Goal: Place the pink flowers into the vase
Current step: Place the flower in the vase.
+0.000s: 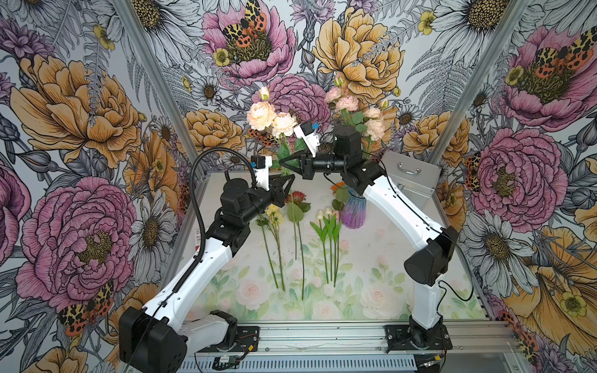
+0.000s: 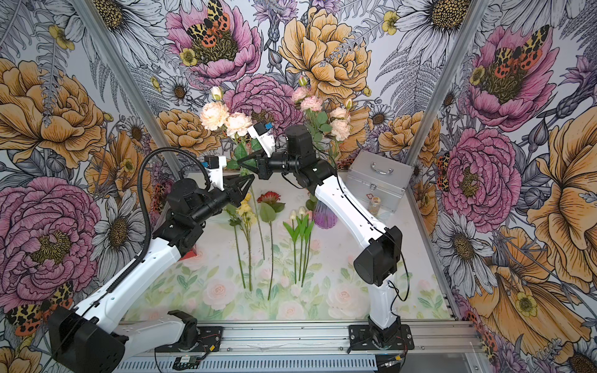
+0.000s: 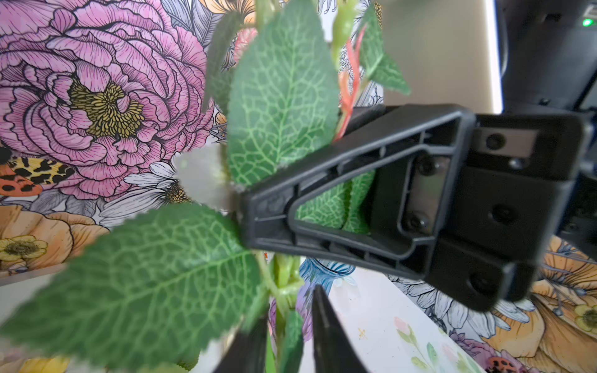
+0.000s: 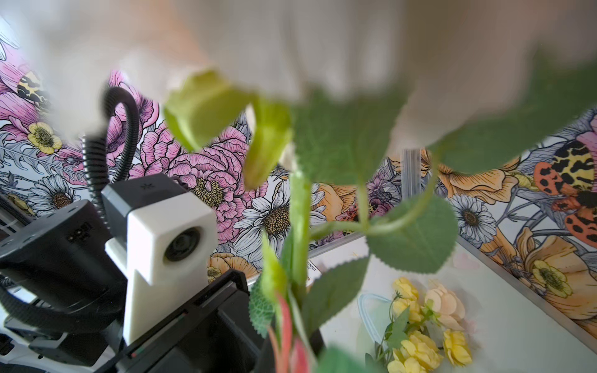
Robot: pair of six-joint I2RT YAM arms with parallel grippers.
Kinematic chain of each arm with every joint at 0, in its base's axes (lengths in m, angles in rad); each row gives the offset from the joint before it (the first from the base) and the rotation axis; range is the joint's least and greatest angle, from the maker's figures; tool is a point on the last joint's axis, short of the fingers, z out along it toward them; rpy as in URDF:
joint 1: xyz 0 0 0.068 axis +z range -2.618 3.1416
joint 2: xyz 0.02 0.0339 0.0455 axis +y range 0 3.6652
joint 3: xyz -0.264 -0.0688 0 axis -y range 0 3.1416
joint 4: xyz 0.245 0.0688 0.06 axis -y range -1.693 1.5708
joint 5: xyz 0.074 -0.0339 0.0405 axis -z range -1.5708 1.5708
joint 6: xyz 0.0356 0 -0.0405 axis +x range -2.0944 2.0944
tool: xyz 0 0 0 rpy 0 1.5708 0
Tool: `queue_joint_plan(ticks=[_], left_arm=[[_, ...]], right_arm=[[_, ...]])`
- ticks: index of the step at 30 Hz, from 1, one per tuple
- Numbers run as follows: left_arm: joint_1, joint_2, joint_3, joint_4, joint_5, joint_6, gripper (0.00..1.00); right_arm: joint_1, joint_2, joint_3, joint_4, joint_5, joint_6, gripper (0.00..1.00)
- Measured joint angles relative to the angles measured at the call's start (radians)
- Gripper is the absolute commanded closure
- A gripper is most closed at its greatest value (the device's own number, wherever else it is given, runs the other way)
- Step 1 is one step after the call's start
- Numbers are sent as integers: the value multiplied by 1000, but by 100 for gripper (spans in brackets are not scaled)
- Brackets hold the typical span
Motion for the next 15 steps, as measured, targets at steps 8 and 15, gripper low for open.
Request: queue_joint_plan(ticks=[8,15], left_arm=[[1,-26,-40,1,-18,0,1],[8,-60,-79,-15,-73,1,1]], right_arm=[[-2,-3,0,-1,53,-25,100],[-50,-78,0,-12,185,-76,100]])
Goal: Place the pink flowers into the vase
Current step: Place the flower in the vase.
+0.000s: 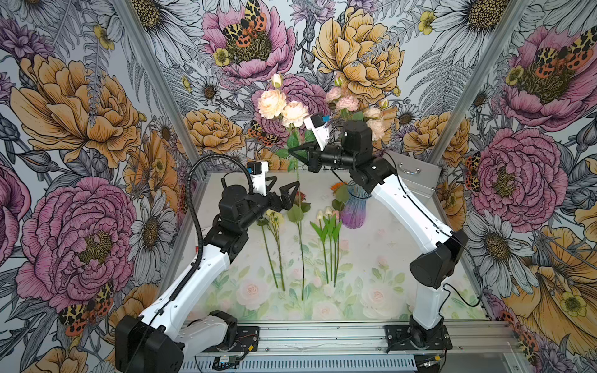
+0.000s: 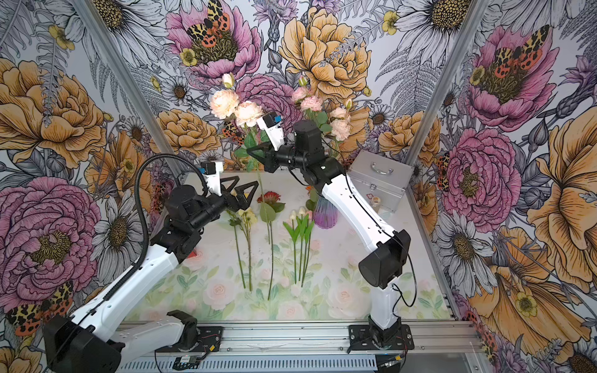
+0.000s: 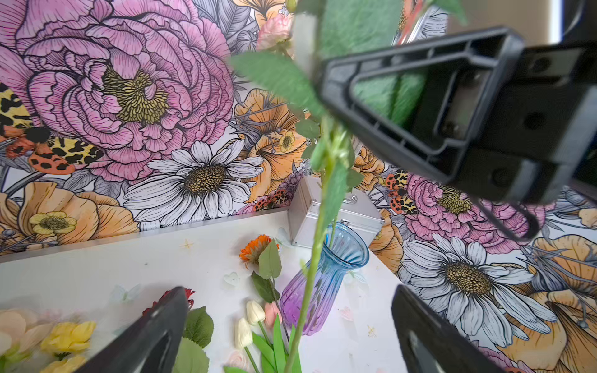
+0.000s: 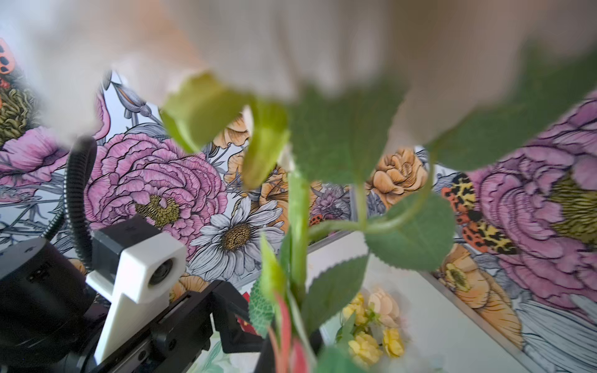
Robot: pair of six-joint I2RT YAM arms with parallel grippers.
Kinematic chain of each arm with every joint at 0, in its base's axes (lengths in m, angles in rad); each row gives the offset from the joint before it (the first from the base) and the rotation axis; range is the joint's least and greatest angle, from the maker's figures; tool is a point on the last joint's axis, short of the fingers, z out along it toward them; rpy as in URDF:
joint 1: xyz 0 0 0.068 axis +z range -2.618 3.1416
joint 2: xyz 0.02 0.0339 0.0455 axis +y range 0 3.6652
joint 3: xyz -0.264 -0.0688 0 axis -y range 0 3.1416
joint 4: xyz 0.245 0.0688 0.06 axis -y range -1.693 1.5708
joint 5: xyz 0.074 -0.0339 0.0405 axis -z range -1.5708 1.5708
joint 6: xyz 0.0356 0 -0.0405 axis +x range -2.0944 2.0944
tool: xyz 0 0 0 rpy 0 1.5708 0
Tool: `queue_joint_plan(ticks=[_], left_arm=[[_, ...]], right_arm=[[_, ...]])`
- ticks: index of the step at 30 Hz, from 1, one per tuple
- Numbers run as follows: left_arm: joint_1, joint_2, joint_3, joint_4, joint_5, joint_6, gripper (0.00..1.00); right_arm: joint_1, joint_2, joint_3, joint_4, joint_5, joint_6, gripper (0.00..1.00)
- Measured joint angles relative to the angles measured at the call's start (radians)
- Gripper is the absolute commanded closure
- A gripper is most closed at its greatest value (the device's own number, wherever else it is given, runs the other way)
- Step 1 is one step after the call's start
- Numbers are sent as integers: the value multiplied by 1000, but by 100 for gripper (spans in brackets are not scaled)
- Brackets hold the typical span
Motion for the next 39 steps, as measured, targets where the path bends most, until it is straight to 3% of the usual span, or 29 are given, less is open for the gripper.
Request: queue_joint_plan(ticks=[16,39], left_arm=[[3,107,-12,-46,-41,0,1],[-36,294,49,-54,-32,0,1]], right_arm=[[-167,-293,-32,1,301,-162,100],[-247,-425,-80,-22,425,-240,100]])
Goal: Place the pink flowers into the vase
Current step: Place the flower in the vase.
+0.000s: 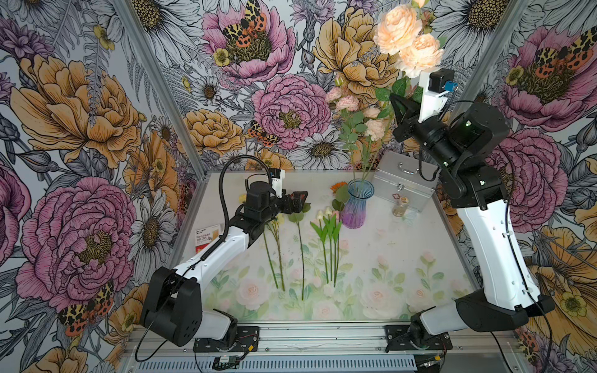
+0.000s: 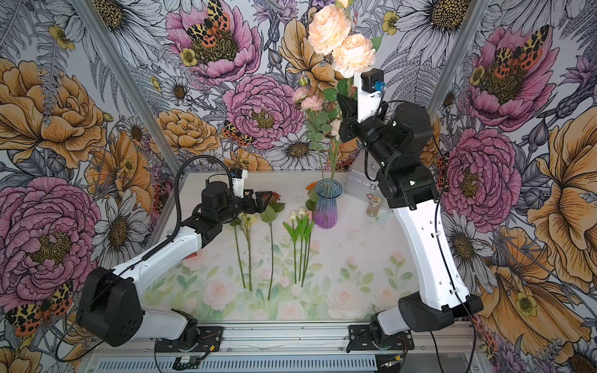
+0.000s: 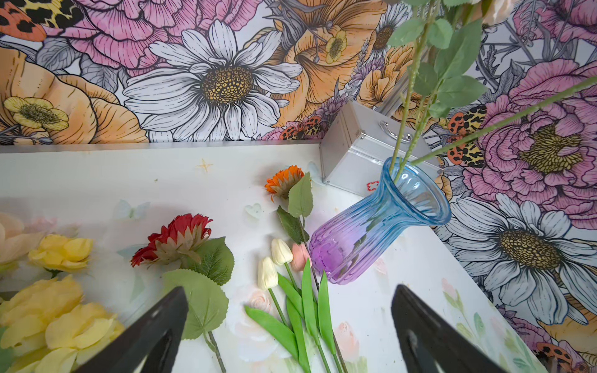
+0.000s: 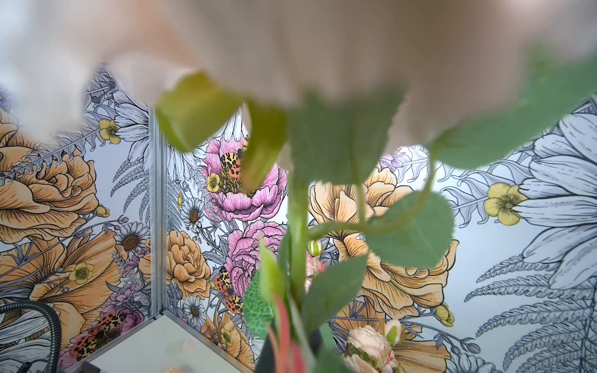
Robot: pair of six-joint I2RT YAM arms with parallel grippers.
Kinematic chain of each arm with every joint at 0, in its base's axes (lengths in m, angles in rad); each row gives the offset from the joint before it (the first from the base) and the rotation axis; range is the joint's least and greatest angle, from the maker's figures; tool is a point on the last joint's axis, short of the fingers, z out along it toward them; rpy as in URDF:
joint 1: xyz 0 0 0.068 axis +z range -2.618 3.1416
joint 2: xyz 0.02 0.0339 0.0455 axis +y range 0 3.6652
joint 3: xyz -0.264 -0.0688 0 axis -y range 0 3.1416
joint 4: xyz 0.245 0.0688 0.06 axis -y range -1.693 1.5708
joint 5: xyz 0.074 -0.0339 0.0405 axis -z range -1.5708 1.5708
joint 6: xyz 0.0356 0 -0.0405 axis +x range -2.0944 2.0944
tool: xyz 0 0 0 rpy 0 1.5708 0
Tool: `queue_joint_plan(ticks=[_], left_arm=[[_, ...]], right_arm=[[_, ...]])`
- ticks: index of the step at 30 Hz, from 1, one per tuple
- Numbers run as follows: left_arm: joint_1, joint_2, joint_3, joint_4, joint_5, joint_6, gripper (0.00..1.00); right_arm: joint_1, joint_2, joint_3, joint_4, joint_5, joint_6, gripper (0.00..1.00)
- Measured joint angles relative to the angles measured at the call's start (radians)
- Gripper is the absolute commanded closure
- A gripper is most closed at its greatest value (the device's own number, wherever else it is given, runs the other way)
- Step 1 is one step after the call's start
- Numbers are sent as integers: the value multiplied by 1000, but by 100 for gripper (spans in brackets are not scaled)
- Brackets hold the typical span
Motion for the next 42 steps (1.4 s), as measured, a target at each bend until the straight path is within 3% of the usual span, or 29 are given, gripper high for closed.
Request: queue_joint_plan(ticks=[11,26,32,42], left_arm=[[-37,89,53,-21,10,0,1],[-168,258,243,-245,-85,-3,3],[-226,320,302,-358,-147,-35,14],[-333,397,358,-472,-217,-92,39]], right_arm=[[0,-19,-173,0,-22,31,100],[0,-8,-405,24,-41,65,98],[-1,5,-421,31,-40,66,88],[-5,23,-431,30,-37,79,55]])
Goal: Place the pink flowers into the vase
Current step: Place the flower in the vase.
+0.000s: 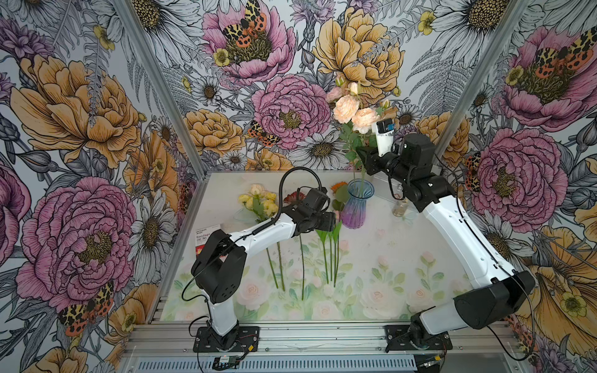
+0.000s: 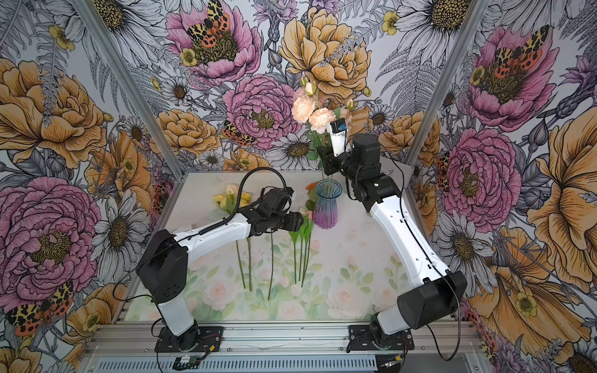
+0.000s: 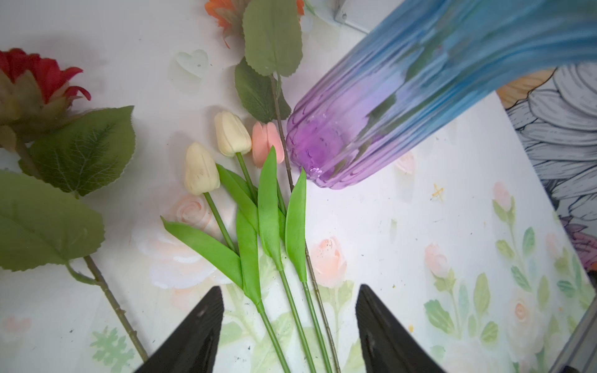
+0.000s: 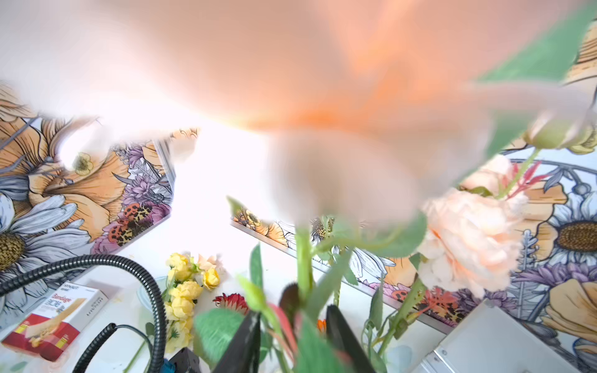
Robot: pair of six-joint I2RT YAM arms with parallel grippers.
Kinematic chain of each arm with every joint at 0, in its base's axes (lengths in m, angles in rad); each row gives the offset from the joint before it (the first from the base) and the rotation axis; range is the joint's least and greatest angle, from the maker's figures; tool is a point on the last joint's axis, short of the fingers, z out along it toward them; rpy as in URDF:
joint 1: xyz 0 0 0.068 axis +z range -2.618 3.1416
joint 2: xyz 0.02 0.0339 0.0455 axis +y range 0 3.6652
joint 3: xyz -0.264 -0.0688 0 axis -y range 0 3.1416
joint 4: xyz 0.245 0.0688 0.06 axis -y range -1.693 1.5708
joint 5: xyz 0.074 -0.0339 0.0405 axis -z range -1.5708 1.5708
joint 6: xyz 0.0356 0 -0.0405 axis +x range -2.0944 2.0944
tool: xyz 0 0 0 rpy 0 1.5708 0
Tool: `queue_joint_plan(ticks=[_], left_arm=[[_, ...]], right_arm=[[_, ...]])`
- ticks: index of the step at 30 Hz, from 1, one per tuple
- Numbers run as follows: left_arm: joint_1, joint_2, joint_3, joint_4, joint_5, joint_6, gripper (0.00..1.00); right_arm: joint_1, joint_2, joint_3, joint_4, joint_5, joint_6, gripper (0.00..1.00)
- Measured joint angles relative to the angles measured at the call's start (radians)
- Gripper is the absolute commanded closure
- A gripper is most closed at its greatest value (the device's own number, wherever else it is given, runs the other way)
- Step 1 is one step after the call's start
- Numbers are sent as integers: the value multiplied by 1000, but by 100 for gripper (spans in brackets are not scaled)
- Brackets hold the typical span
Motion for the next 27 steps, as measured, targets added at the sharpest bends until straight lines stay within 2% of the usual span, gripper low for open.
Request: queue_joint_plan(ticks=[3,6,17,23,27], left_arm=[[-23,39,25,-13,-10,-16,45],[-44,84,42,-25,-21,-39,53],[-104,204,126,-95,-65,-84,70],[-112,280,205,-138,-70,-97,74],[-112,322,248,-187,-85,-105,73]], right_arm=[[-2,0,-3,1,0,0,47],[-2,0,-10,1,0,-2,43],[-52,-12,-33,0,4,-3,38],[-84,-41,-49,0,11,-3,38],[-100,-63,-52,0,13,-3,38]])
